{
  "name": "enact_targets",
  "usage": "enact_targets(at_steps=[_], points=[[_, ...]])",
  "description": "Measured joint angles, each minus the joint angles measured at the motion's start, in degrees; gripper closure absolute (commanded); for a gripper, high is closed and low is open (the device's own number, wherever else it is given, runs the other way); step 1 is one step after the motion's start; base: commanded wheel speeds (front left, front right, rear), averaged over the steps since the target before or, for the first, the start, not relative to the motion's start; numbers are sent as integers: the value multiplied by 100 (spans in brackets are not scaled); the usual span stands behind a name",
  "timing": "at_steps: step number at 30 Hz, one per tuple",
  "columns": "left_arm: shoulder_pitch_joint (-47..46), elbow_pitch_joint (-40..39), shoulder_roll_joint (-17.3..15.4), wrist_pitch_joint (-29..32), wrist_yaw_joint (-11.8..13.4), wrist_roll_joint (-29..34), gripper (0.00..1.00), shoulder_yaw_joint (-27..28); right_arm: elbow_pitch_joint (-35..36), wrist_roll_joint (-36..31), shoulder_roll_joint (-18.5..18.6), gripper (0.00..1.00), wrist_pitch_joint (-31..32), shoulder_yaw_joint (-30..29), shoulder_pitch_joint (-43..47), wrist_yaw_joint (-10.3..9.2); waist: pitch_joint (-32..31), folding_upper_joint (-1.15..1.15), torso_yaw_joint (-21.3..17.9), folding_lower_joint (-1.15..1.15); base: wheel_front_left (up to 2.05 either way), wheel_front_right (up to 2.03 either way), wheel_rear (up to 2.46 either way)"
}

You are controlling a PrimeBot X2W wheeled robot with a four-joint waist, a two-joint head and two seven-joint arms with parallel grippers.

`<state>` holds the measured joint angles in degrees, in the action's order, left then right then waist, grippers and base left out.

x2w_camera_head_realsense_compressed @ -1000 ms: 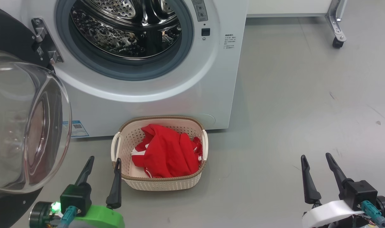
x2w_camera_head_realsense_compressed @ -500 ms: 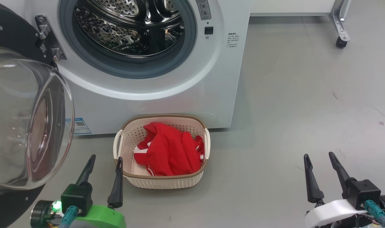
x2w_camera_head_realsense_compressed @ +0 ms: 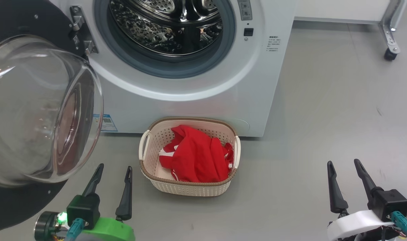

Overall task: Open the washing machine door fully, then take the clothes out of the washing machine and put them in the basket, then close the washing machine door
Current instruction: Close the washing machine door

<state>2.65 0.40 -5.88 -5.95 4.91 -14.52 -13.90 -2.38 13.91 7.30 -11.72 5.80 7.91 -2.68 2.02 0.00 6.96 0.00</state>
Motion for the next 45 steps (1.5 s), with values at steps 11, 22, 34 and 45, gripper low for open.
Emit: enact_targets(at_steps=[11, 22, 34, 45], points=[[0, 29, 60, -68, 12, -9, 0, 51, 100, 0, 36, 0, 40, -8, 34, 2, 35, 0, 708, 0, 0, 0, 0], [0, 68, 94, -176, 19, -59, 0, 97, 208, -2, 77, 0, 108, 7, 33, 2, 108, 0, 1499, 0, 0, 0, 0], [0, 92, 99, -268, 62, -110, 0, 266, 215, -13, 73, 0, 182, 138, 5, 8, 187, 0, 1944, 0, 0, 0, 0], [0, 97, 108, -304, 63, -174, 100, 263, 205, -20, 69, 0, 185, 167, -28, 9, 162, 0, 1891, 0, 0, 0, 0]])
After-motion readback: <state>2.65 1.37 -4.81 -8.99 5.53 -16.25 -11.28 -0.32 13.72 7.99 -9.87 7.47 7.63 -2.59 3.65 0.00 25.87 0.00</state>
